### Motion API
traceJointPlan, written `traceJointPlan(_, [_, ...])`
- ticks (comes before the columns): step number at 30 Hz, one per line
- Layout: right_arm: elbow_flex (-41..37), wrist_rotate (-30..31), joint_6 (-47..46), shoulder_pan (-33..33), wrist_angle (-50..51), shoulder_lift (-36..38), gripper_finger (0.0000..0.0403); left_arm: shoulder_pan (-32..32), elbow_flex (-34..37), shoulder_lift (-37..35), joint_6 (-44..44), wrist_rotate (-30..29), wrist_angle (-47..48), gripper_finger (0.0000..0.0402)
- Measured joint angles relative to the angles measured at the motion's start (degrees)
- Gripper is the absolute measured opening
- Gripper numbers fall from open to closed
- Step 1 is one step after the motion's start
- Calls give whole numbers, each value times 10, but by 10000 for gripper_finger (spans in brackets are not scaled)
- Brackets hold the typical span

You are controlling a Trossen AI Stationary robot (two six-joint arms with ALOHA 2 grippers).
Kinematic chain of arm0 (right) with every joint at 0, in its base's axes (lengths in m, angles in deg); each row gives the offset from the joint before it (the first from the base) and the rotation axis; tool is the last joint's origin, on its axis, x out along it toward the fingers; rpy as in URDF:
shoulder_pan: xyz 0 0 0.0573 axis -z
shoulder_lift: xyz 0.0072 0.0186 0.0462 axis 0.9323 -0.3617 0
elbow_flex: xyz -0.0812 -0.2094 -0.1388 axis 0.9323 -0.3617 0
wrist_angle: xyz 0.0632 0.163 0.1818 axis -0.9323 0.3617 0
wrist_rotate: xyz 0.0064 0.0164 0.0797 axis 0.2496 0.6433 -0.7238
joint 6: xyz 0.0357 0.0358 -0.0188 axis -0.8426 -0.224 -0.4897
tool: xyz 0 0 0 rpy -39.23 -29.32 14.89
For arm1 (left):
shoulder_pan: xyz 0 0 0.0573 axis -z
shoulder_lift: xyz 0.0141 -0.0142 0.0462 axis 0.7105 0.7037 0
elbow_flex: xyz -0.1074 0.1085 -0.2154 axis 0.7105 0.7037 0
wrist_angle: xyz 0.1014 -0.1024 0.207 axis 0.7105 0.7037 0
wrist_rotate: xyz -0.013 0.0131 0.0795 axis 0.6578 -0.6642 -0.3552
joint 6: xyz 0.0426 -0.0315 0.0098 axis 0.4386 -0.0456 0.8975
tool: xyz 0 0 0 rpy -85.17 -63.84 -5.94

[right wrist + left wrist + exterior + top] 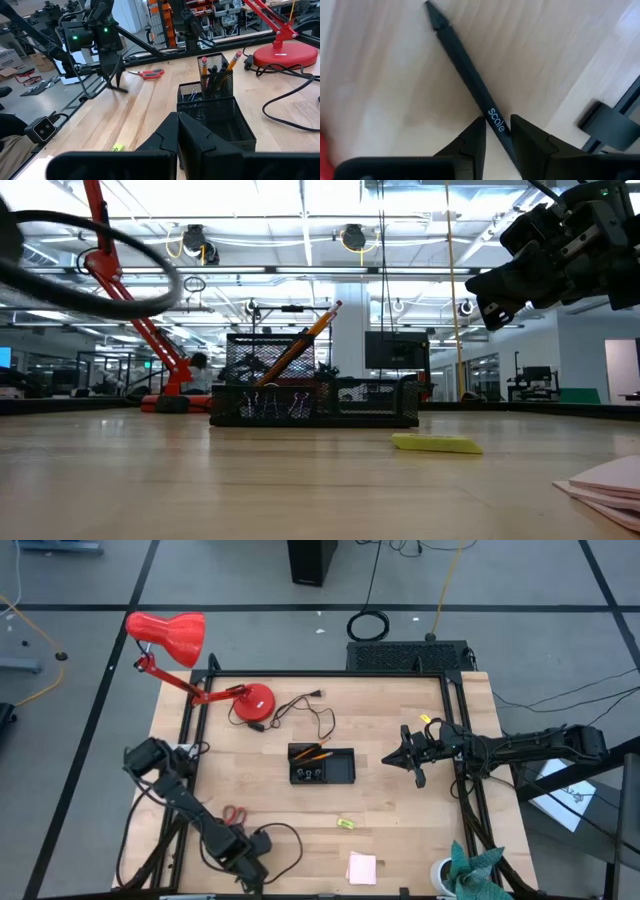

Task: Pick and place office supplies into organizer
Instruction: Put the black pen into the desk organizer

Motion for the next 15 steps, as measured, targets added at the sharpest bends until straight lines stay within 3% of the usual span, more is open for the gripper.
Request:
traceJointPlan(5, [0, 0, 0, 0, 0, 0, 4, -16, 0, 0, 98, -20, 2, 72])
traceJointPlan(11, [0, 0, 0, 0, 0, 0, 4, -32, 0, 0, 312, -24, 5, 40])
traceJointPlan(15, [0, 0, 0, 0, 0, 0, 4, -58, 0, 0, 444, -24, 6, 42])
